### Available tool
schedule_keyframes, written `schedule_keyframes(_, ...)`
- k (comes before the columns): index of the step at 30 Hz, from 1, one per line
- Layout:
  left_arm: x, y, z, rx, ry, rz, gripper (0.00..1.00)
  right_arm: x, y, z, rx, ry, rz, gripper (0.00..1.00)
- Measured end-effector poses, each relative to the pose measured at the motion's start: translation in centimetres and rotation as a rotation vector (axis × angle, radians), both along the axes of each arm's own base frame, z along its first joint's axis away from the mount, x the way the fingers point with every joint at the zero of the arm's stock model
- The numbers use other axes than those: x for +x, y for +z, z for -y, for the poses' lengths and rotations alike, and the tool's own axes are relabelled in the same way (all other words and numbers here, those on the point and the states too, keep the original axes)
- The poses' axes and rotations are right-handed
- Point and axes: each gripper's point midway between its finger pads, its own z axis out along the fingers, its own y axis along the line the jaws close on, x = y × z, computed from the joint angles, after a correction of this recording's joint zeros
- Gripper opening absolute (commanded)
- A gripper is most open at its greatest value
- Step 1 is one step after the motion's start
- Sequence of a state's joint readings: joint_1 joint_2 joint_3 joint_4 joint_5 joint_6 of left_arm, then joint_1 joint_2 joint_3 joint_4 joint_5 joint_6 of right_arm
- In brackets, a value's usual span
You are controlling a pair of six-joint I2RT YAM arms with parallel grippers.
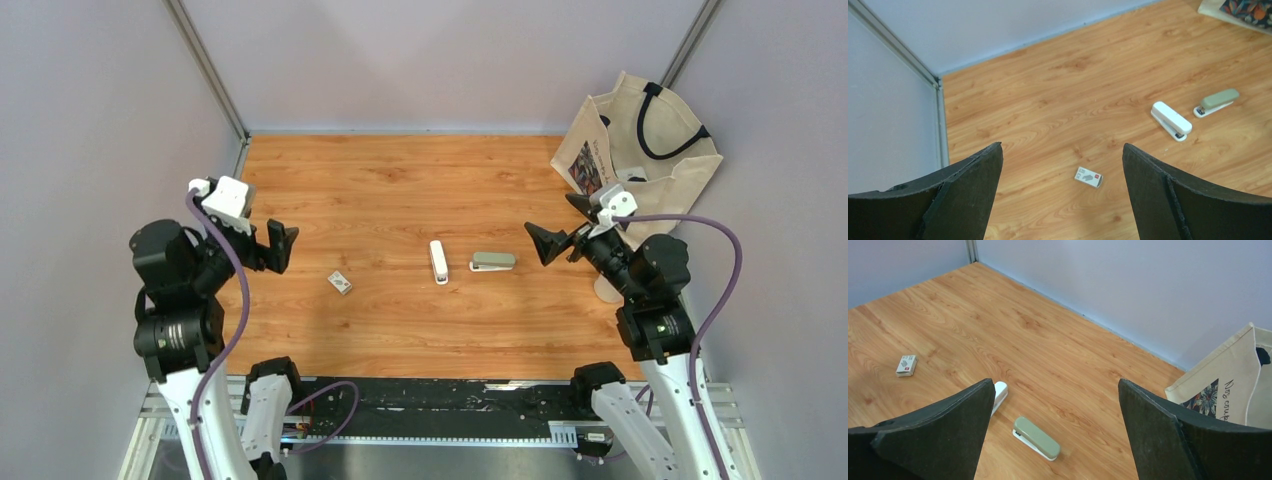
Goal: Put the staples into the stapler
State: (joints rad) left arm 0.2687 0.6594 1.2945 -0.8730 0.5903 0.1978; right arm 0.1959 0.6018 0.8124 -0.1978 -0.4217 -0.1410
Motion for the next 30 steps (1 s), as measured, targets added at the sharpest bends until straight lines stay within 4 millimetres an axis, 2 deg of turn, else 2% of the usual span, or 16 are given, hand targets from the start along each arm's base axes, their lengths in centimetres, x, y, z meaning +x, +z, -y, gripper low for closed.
schedule_keyframes(4,2.4,-3.0,-0.3,0.026,-0.026,-0.120,0.97,0.9,-1.4,-0.1,-0.024,-0.004,-0.061,1.00)
schedule_keyframes(7,3.4,-5.6,0.6,0.075,-0.075,-0.195,0.96,2.5,-3.0,-0.3,-0.047,-0.010,-0.156,1.00)
schedule_keyframes(9,3.8,-7.5,1.7,0.120,-0.120,-0.238,0.97,3.9,-4.5,-0.6,-0.066,-0.008,-0.229,1.00)
schedule_keyframes(12,4.2,-10.2,2.9,0.190,-0.172,-0.299,0.97,5.1,-8.1,-1.2,-0.109,-0.004,-0.354,1.00)
schedule_keyframes(15,5.0,-12.1,3.9,0.272,-0.211,-0.350,0.97,4.8,-9.9,-2.1,-0.151,0.017,-0.407,1.00)
schedule_keyframes(21,7.4,-16.1,6.0,0.402,-0.300,-0.439,0.97,4.3,-11.4,-4.0,-0.226,0.087,-0.412,1.00)
schedule_keyframes(30,8.3,-19.8,5.9,0.589,-0.446,-0.430,0.97,3.4,-13.5,-5.4,-0.308,0.158,-0.432,1.00)
